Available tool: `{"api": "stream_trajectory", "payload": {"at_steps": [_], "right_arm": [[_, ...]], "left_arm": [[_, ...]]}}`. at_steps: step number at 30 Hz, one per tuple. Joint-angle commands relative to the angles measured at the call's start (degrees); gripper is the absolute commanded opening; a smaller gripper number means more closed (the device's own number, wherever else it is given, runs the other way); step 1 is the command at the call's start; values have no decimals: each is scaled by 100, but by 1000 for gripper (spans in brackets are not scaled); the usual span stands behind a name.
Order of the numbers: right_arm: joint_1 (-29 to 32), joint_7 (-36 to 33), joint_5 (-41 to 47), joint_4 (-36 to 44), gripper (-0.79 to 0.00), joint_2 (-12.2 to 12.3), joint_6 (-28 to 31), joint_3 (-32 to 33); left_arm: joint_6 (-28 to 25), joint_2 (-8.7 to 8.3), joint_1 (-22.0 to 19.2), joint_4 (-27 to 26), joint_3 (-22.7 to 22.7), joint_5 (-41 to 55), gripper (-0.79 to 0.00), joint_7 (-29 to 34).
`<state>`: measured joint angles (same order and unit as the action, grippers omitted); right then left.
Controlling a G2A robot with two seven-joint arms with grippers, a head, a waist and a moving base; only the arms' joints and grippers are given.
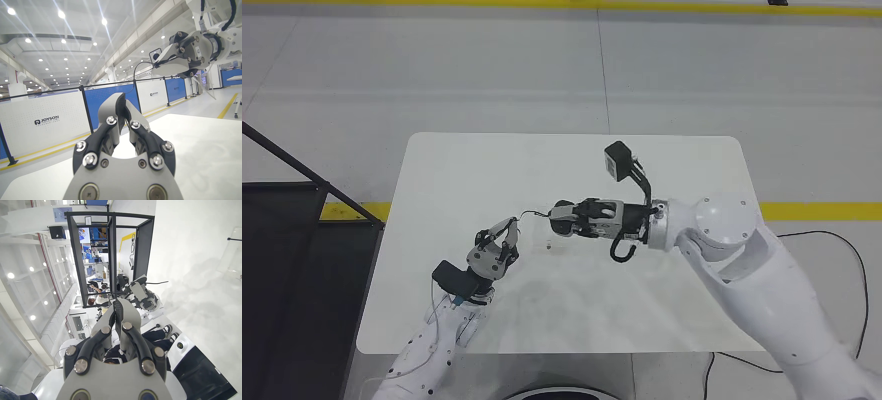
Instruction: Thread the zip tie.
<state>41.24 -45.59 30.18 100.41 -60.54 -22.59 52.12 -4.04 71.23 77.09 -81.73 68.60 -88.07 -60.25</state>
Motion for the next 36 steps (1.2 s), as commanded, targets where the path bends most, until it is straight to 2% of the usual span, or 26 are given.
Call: {"api": "stream_trajectory", "payload": {"at_steps": [1, 36], "right_arm": [[-34, -18, -42, -6, -785, -10, -87, -22], [-610, -12, -1744, -11, -785, -200, -1413, -825]], "left_arm": [[0, 0, 0, 0, 0, 0, -785, 0], [0, 0, 0, 0, 0, 0, -785, 0]]}}
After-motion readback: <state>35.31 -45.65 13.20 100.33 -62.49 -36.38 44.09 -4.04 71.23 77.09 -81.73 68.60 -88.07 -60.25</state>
